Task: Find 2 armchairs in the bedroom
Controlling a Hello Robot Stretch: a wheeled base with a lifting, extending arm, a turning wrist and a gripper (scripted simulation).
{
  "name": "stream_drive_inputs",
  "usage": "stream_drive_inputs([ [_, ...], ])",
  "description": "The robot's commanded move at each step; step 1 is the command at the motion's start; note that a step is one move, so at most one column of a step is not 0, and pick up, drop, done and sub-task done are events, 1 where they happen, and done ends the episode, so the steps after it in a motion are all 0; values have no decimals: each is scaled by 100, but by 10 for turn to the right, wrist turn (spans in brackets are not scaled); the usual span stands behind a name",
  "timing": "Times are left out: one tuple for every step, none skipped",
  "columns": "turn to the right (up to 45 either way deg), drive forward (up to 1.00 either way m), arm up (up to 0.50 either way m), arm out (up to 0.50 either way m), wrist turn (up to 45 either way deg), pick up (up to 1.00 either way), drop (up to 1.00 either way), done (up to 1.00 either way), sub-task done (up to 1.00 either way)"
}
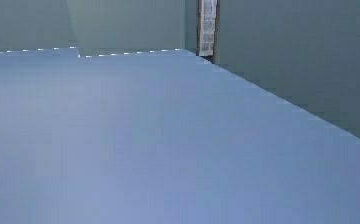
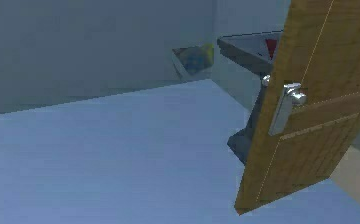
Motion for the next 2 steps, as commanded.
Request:
stream_drive_inputs([
  [0,100,0,0,0,0,0,0,0],
  [30,0,0,0,0,0,0,0,0],
])
